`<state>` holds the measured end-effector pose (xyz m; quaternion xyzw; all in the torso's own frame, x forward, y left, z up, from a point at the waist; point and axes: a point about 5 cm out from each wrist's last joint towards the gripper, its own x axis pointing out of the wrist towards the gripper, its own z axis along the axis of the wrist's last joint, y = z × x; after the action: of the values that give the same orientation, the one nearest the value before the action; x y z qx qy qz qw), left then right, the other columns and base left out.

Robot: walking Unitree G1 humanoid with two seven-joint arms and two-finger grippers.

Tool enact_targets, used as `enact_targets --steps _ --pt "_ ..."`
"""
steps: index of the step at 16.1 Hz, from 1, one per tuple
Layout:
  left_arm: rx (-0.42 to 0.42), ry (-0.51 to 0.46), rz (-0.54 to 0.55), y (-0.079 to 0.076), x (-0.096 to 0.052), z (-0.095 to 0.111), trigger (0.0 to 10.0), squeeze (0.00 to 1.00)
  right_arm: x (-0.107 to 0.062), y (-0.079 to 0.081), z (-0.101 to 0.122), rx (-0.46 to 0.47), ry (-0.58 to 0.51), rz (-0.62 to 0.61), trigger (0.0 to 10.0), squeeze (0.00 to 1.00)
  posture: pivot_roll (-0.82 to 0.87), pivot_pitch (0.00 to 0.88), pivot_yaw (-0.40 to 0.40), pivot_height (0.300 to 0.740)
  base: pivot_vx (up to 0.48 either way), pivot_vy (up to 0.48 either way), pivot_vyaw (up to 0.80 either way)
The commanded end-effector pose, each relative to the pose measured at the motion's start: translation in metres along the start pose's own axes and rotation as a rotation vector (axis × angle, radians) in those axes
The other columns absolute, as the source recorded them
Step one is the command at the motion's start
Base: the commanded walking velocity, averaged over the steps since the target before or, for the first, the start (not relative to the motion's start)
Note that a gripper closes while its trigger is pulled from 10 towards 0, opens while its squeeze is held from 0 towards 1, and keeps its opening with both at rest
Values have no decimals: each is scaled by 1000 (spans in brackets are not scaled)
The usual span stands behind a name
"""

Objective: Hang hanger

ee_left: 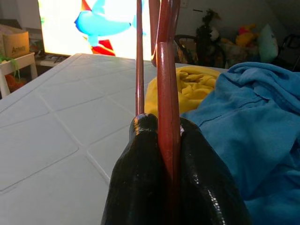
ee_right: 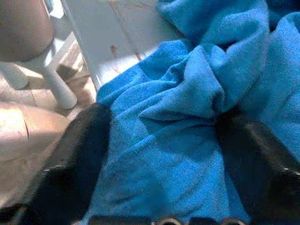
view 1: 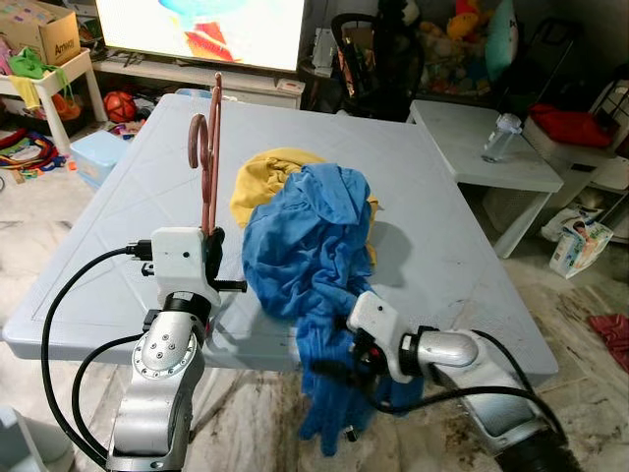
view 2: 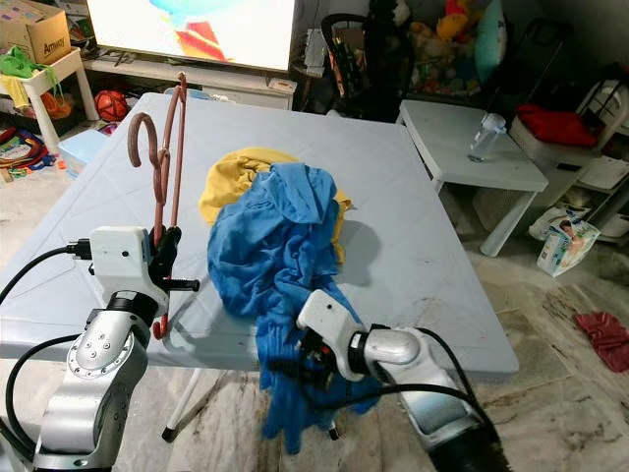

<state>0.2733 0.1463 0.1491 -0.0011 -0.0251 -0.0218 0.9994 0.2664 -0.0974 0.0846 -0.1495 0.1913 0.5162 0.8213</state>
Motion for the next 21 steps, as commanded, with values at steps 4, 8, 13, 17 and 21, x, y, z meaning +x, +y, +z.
enact_targets --steps 4,8,13,17,21 --pt "2 15 -1 -1 -2 -1 10000 0 -5 -27 0 12 9 -176 0 0 125 1 -121 740 0 0 0" --pt "7 15 9 1 -1 -1 10000 0 -7 -50 5 58 -21 -250 0 0 135 0 -125 740 0 0 0" --pt "0 10 6 1 -1 0 10000 0 4 -51 6 103 -41 -269 0 0 135 0 -124 740 0 0 0" --pt "-9 9 8 0 -1 0 10000 0 13 -46 8 98 -44 -243 0 0 134 0 -124 740 0 0 0" --pt "-14 15 9 -2 -1 -1 10000 0 34 -52 31 66 -81 -283 0 0 133 2 -126 740 0 0 0"
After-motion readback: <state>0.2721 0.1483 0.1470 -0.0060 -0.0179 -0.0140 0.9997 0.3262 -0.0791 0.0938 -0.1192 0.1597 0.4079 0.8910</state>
